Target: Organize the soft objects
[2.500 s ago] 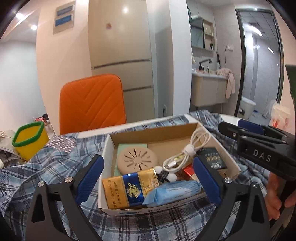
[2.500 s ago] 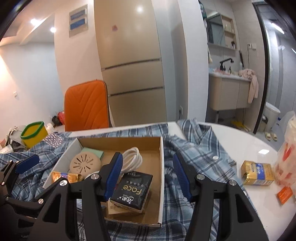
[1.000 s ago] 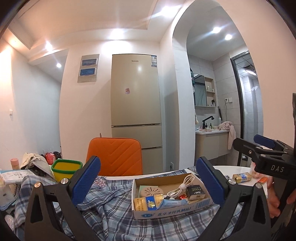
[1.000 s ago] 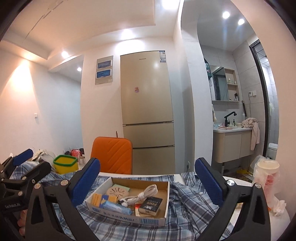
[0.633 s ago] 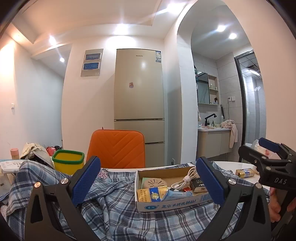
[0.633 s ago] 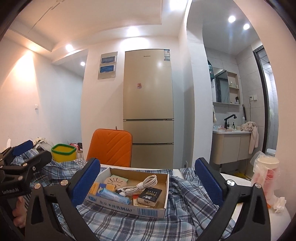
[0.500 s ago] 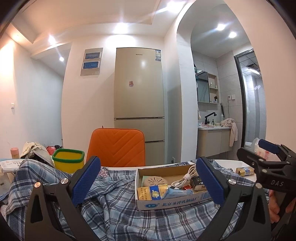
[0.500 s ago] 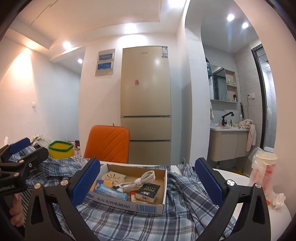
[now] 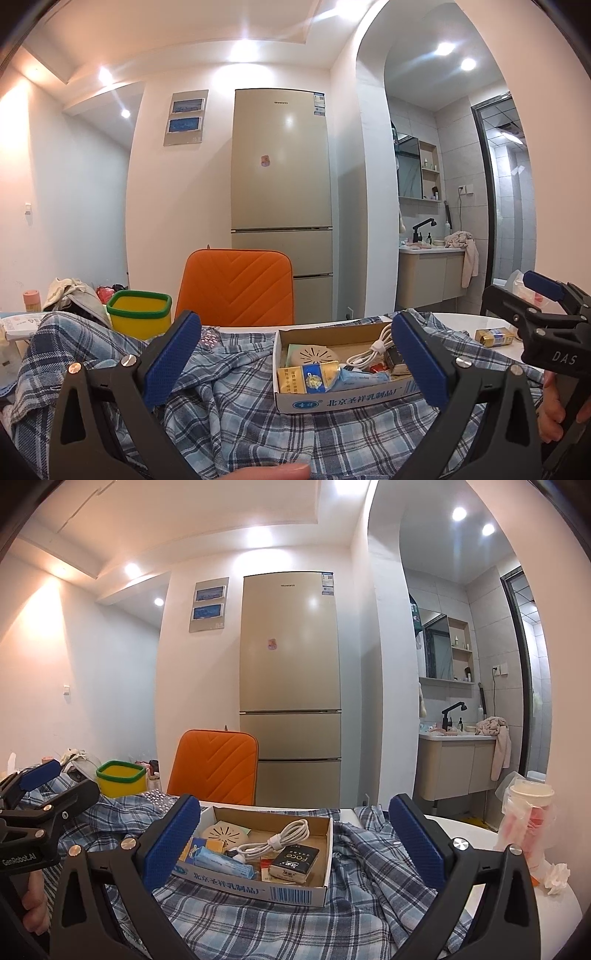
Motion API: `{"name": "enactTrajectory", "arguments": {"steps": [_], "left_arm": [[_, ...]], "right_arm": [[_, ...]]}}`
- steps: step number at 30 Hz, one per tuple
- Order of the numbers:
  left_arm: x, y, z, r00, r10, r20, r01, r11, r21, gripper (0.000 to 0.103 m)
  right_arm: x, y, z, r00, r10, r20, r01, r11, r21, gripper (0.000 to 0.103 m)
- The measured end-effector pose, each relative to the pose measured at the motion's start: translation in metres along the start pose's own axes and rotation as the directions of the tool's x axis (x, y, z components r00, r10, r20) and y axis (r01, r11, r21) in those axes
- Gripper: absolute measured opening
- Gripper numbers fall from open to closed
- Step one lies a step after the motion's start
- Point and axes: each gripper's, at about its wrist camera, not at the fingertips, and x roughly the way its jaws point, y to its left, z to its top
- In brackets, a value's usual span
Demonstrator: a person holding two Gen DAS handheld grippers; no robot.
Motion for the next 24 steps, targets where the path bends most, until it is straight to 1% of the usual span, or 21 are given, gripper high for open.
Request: {"name": "enactTrajectory", "arguments": {"steps": [3, 8, 18, 21, 24], "left_arm": [[-0.001, 0.0, 0.0, 1.0, 0.002, 0.001, -0.002, 1.0, 0.001, 0.103], [-0.005, -0.001, -0.001, 1.0, 0.005, 0.031, -0.005, 1.0, 0.005, 0.103], [-0.011, -0.004, -0.002, 0.998, -0.002, 0.06, 0.0, 1.0, 0.025, 0.103], [-0.012, -0.006, -0.002, 0.998, -0.023, 0.06, 0.02, 0.999, 0.036, 0.103], [-0.015, -0.01, -0.002, 0.998, -0.012, 0.068, 0.009, 0.998, 0.054, 0.103]], "right_arm": [[-0.001, 0.0, 0.0, 1.0, -0.001, -0.001, 0.001, 1.0, -0.001, 0.103], [0.0, 0.0, 0.0, 1.0, 0.0, -0.001, 0.0, 1.0, 0.001, 0.103], [-0.001, 0.0, 0.0, 1.0, 0.0, -0.002, 0.0, 1.0, 0.0, 0.103], [0.0, 0.001, -0.001, 1.0, 0.002, -0.003, -0.002, 1.0, -0.001, 0.103], [0.0, 0.001, -0.001, 1.0, 0.002, -0.002, -0.002, 1.0, 0.0, 0.103]]}}
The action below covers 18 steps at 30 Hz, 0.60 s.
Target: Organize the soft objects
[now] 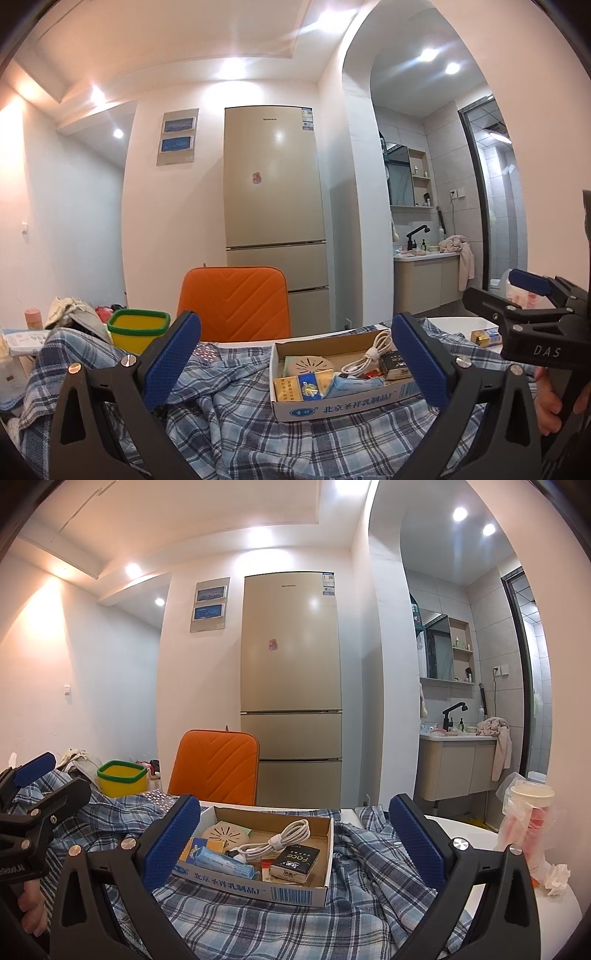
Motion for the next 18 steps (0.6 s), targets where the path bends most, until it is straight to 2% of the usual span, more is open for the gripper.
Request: {"name": "enactTrajectory", "arguments": {"steps": [18], "left_arm": [[0.0024, 0.0032, 0.0004, 1.0, -0.009, -0.014, 0.009, 1.0, -0.013, 0.103]], "right_arm": [[0.0003, 0.0003, -0.0007, 1.0, 0.001, 0.0, -0.001, 1.0, -0.001, 0.103]]}}
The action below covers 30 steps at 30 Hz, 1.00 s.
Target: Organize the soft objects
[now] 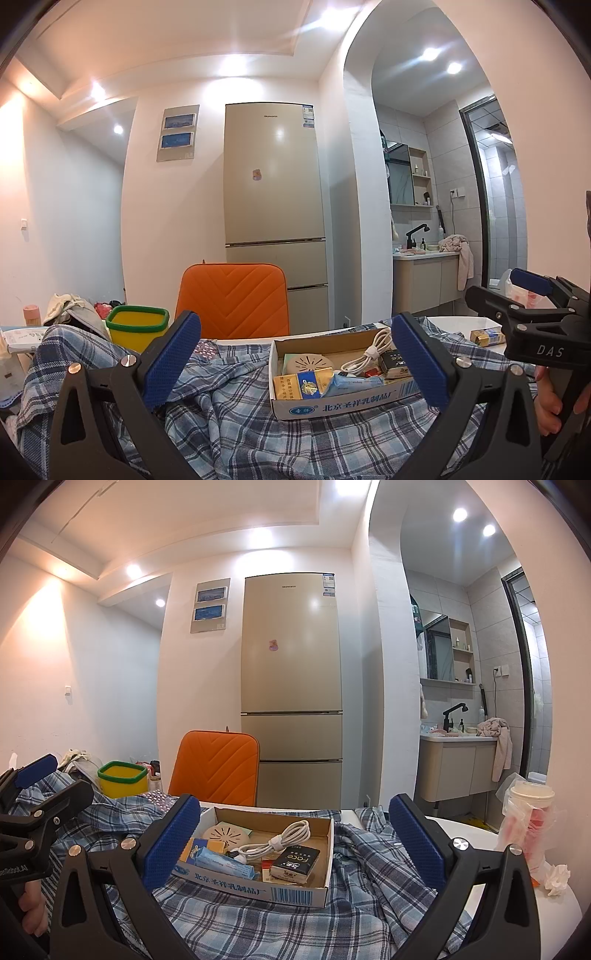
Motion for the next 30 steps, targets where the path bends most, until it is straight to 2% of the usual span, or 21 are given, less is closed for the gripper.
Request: {"name": "enactTrajectory", "arguments": {"steps": [30], "left_arm": [[0.0023, -0.0033, -0.0014, 1.0, -0.006, -0.012, 0.006, 1.0, 0.004, 0.103]], "right_arm": [[0.0005, 0.0003, -0.0015, 1.0, -0.001, 0.002, 0.001, 1.0, 0.0, 0.103]]}}
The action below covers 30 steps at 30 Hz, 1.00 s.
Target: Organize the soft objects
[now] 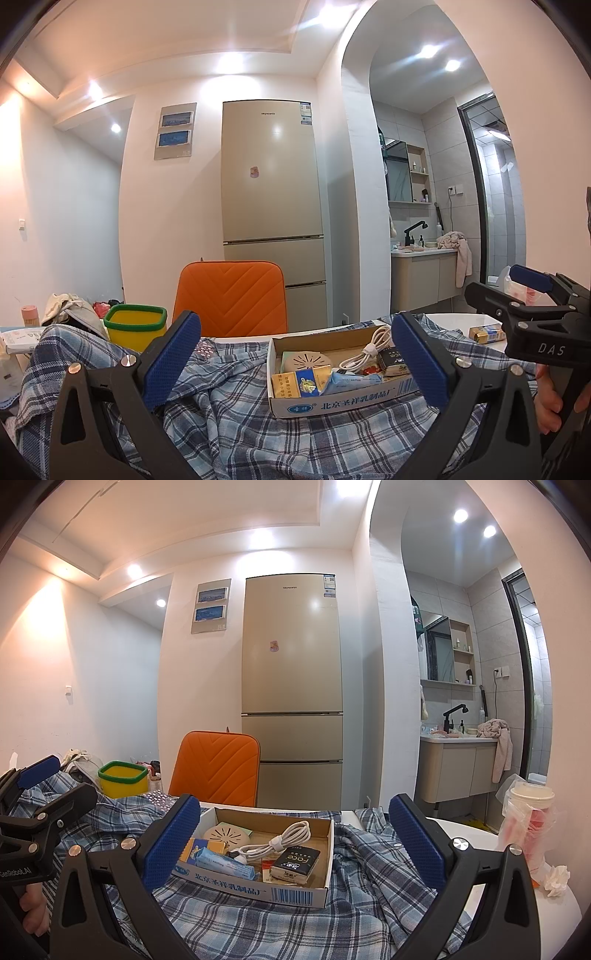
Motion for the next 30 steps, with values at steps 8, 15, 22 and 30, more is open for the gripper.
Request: {"name": "enactTrajectory", "arguments": {"steps": [8, 15, 22, 30], "left_arm": [[-0.0003, 0.0003, 0.0003, 1.0, 0.0, 0.0, 0.0, 1.0, 0.002, 0.103], [-0.0002, 0.0009, 0.0003, 1.0, 0.0, 0.001, 0.0, 1.0, 0.001, 0.103], [0.0007, 0.0011, -0.0001, 1.0, -0.003, -0.004, 0.003, 1.0, 0.003, 0.103], [0.0009, 0.0012, -0.0002, 1.0, -0.004, -0.005, 0.004, 1.0, 0.004, 0.103]], "right_arm": [[0.0005, 0.0001, -0.0006, 1.0, 0.0, -0.001, 0.0, 1.0, 0.0, 0.103], [0.0007, 0.0001, -0.0011, 1.0, 0.0, 0.0, 0.0, 1.0, 0.0, 0.103], [0.0005, 0.0, -0.001, 1.0, 0.0, 0.0, 0.0, 1.0, -0.001, 0.103], [0.0009, 0.0001, -0.0015, 1.0, 0.0, 0.0, 0.0, 1.0, -0.001, 0.103]]}}
